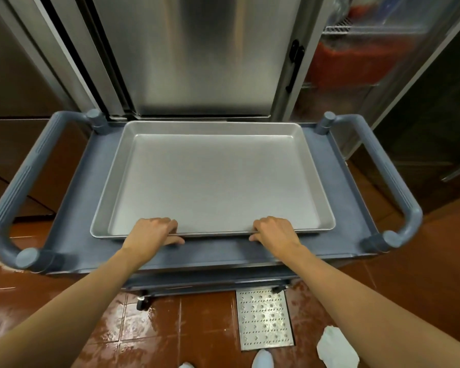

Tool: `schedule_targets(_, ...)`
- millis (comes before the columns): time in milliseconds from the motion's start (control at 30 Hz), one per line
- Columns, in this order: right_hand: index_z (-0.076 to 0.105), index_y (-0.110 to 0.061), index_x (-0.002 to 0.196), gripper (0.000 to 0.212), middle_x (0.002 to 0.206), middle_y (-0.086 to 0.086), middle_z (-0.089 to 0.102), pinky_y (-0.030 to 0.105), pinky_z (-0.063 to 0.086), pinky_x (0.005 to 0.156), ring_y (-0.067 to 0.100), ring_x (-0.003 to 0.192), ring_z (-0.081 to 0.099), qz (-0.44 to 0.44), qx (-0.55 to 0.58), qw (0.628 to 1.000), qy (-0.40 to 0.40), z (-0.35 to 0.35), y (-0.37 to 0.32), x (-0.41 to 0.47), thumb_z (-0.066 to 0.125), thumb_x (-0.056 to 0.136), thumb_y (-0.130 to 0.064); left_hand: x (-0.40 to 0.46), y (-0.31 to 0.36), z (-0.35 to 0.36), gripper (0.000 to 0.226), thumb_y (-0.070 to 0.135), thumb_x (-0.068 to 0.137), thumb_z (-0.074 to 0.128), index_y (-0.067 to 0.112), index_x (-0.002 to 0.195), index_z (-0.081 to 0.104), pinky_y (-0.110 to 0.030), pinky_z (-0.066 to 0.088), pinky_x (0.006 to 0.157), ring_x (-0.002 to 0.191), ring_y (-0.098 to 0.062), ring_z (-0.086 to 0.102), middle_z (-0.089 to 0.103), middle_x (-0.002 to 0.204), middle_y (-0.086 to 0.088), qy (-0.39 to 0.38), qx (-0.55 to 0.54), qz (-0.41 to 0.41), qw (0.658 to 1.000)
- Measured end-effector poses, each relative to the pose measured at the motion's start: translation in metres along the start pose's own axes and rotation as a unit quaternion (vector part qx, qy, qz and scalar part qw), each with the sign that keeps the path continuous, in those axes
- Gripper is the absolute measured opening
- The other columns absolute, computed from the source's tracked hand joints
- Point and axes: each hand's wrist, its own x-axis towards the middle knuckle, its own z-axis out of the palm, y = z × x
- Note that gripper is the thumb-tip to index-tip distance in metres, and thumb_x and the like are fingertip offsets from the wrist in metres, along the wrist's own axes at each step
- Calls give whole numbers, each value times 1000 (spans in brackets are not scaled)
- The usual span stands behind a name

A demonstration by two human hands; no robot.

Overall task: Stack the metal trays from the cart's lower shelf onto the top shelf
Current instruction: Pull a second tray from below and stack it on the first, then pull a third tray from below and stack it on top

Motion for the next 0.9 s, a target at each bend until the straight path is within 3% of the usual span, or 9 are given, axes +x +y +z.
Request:
schedule_targets(133,66,-11,98,42,99,8,71,36,48,72,27,89,64,19,52,998,-16,-1,-5,0,50,95,-49,1,-2,-2,47,64,89,46,20,88,61,-30,45,66,76,-21,64,70,87,1,-17,-68,-29,997)
schedule_targets(233,66,-11,100,38,99,5,70,34,48,71,25,89,63,17,124,991,41,-9,-14,0,49,96,-45,-3,5,-6,47,56,96,39,17,80,59,-35,48,62,66,-24,62,67,76,-1,21,-115,-50,992)
schedule_targets(367,64,-13,97,15,95,2,68,35,52,71,18,86,60,-19,207,962,175,-14,-34,-7,53,95,-24,-11,21,-7,33,32,100,50,10,80,64,-37,50,52,63,-28,63,66,74,-5,160,-128,-47,978)
schedule_targets(467,64,-10,93,9,87,4,67,32,52,66,17,77,59,-71,244,934,251,-2,-54,-23,58,92,-16,-23,39,2,29,28,98,48,11,81,65,-35,48,45,64,-23,60,64,75,-4,242,-112,64,962)
schedule_targets(567,65,-6,90,11,81,6,66,28,46,64,18,71,58,-151,249,920,262,32,-75,-45,58,91,-14,-45,64,37,24,29,95,49,14,82,63,-37,47,46,65,-21,58,60,75,-2,199,-122,177,956)
schedule_targets(667,65,-5,87,13,77,7,66,30,45,62,20,67,57,-213,234,923,218,79,-92,-57,58,90,-15,-66,83,83,19,30,91,51,15,80,59,-33,47,47,62,-18,59,59,73,0,103,-161,204,960)
schedule_targets(767,66,-8,90,15,81,6,68,29,48,65,18,69,60,-237,225,934,143,133,-94,-55,56,90,-18,-69,88,140,21,34,89,46,18,82,57,-22,39,50,59,-13,60,61,74,2,41,-201,157,966)
schedule_targets(900,64,-14,97,22,87,3,69,31,54,70,14,76,62,-202,225,951,67,213,-87,-38,47,93,-28,-57,85,220,26,38,93,43,21,96,62,-17,39,61,67,-5,57,67,88,5,36,-239,64,968)
